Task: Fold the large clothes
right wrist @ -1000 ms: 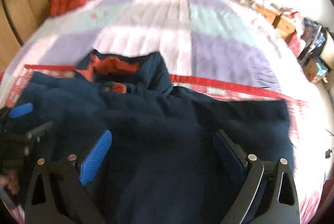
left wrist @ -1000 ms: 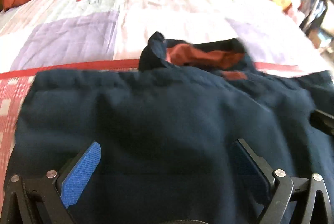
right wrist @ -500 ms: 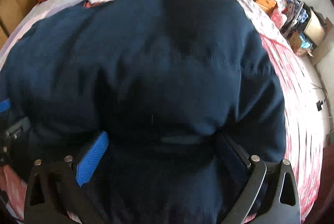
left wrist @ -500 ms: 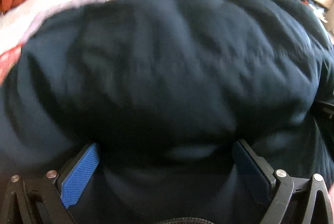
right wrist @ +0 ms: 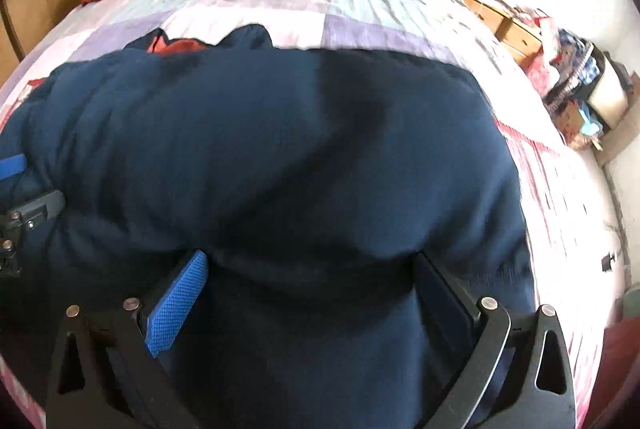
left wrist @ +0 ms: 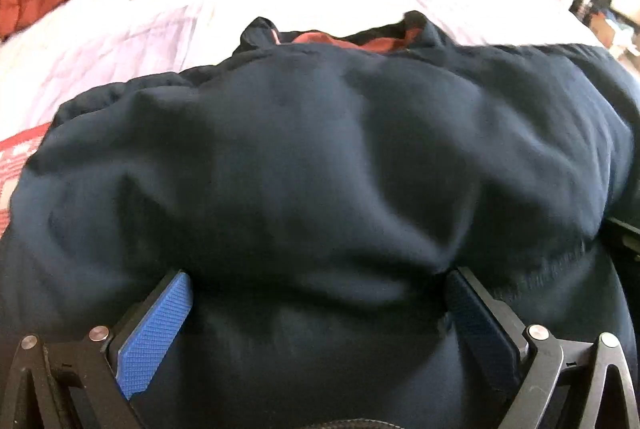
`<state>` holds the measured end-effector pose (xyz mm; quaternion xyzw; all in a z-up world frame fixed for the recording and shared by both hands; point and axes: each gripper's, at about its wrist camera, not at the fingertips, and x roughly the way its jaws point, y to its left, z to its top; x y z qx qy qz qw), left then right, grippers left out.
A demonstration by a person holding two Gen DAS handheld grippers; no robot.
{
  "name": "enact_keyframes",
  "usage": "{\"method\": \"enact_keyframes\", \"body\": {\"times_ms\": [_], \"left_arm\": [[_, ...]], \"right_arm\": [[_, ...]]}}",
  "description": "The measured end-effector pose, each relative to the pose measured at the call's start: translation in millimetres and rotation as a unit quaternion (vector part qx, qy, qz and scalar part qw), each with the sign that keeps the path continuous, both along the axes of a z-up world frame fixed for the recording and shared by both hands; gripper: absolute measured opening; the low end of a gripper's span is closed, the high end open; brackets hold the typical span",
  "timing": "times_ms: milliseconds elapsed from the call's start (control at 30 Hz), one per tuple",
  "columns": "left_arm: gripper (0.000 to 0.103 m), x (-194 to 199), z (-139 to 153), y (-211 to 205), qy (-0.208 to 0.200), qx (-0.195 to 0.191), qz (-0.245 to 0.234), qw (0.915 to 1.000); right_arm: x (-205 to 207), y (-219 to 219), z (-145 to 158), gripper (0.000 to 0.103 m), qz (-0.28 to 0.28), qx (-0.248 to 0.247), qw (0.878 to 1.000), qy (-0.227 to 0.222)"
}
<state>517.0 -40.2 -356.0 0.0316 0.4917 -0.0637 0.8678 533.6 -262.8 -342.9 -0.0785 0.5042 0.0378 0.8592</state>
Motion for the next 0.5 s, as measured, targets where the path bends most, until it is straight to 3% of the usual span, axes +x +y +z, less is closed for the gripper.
{"method": "enact_keyframes", "body": {"times_ms": [233,400,500], "left_arm": [[0.103,20.9,8.1,9.1,0.010,-0.005,0.030,0.9995],[0.103,4.6,33.7,-9.8,-0.041,-0.016,0.004,0.9990],[0.101,17.4,36.2,-18.6,-0.037,-0.006,0.024,0.9990]], "right_arm": [[41.5,0.6,5.4,0.103,0.004,-0.003,1.000,0.005],[22.2,17.3,44.0,0.103,0.033,0.048,0.995,-0.075],[25.9,42.8,51.0,0.103,0.073,0.072,0.992,-0.079]]}}
